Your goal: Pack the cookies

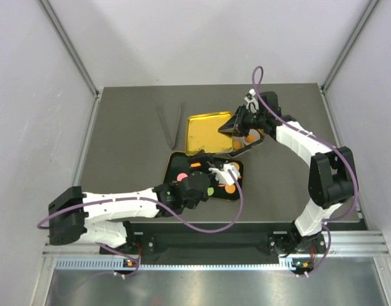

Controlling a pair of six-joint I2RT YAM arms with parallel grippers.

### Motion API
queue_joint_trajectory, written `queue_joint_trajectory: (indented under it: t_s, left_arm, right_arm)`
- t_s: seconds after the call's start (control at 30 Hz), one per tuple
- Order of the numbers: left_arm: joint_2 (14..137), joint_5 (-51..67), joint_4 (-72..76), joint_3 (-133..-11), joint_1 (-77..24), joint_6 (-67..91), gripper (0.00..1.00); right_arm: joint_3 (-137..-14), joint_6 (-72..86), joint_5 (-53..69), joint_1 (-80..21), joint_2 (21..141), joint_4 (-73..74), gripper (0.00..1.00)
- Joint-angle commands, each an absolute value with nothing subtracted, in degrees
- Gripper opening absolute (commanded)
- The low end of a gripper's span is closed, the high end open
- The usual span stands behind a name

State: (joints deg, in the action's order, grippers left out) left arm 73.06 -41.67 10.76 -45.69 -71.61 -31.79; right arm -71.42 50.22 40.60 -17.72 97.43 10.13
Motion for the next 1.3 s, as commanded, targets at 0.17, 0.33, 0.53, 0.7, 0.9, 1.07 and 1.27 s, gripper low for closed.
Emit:
queue_joint_trajectory:
  t_s: [0.17,0.33,0.53,0.7,0.9,1.07,1.27]
  left_arm:
    - [80.0,-43.9,33.3,-40.3,-71.8,-46.0,0.77]
    - [87.8,-47.2,54.0,-38.6,-69.8,-57.3,0.76]
    - [90.0,-45.5,57.2,-42.2,-66.0,-59.1,0.74]
    - [91.8,-43.5,56.6,-44.3,-64.5,-60.6,0.72]
    - [94.1,-43.2,58.9,-45.4,-63.8,-62.4,0.58]
    - [95.5,-43.4,64.9,-45.7,-63.4,-65.6,0.34]
    - [96.2,-42.4,62.1,-48.5,-63.3,-63.9,0.0]
  right_arm:
    - [-74.1,51.1,41.7,-17.1,93.1,9.7,0.0]
    - [-73.2,50.7,41.4,-17.1,92.5,9.9,0.0]
    - [-71.2,50.0,41.1,-17.0,91.7,10.2,0.0]
    - [-70.3,49.7,41.1,-17.1,91.3,10.2,0.0]
    - [-70.0,49.3,40.9,-17.1,91.1,10.5,0.0]
    - [-69.5,48.8,41.0,-17.1,90.7,10.7,0.01]
    - [-69.3,47.8,41.0,-17.1,90.1,10.8,0.25]
